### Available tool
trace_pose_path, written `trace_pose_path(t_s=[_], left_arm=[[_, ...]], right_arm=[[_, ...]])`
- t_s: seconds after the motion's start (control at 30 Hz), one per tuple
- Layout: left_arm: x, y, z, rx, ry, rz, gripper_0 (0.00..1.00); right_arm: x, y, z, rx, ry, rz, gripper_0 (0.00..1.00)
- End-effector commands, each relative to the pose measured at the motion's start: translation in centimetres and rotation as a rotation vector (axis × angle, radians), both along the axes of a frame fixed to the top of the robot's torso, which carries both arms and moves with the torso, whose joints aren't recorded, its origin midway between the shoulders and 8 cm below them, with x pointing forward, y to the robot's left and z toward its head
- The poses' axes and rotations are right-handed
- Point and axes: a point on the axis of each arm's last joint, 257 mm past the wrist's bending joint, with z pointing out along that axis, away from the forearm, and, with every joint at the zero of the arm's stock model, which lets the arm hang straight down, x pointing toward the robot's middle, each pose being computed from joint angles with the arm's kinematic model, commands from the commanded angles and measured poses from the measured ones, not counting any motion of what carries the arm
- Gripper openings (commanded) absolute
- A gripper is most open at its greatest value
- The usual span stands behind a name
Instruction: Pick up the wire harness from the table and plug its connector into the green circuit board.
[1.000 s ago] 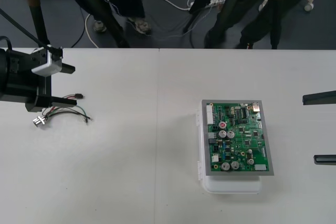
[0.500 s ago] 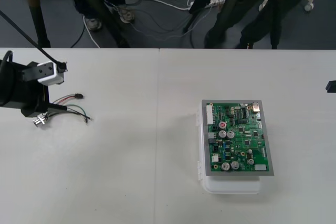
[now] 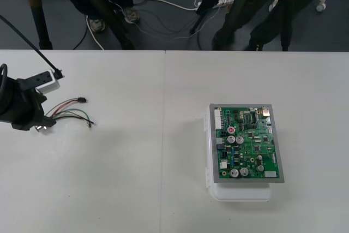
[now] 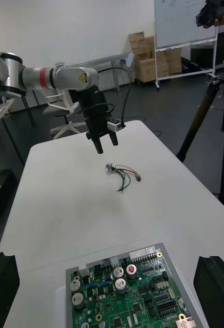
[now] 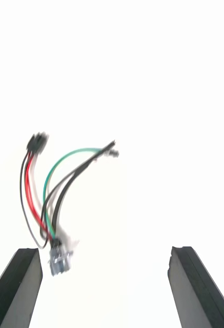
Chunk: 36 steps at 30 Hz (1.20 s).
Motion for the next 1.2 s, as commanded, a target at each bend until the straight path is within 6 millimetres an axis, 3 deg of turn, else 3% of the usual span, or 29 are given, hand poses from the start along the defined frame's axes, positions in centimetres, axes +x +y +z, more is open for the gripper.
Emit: trace_pose_path(t_s=[0.03, 0.33, 0.6, 0.8, 0.9, 1.2], left_arm=[[1.0, 3.7, 0.6, 0.065, -0.003, 0.104, 0.73], [2.1, 7.4, -0.8, 0.218, -0.030, 0.227, 0.72], [2.4, 8.6, -2.8, 0.287, -0.013, 0.306, 0.73], [3.9, 10.4, -5.1, 0.351, 0.015, 0.335, 0.76], [4.7, 10.9, -5.5, 0.376, 0.010, 0.350, 0.77], [6.6, 10.0, -6.5, 0.361, 0.016, 0.372, 0.78]], right_arm=[[-0.5, -0.9, 1.1, -0.030, -0.071, 0.000, 1.00], [-0.5, -0.8, 1.8, -0.044, -0.100, 0.007, 1.00], [-0.3, -0.9, 2.1, -0.060, -0.142, 0.004, 1.00], [-0.3, -1.0, 2.6, -0.087, -0.178, 0.009, 1.00], [-0.3, -1.1, 2.7, -0.080, -0.180, 0.008, 1.00], [-0.4, -0.9, 2.9, -0.042, -0.181, 0.025, 1.00]])
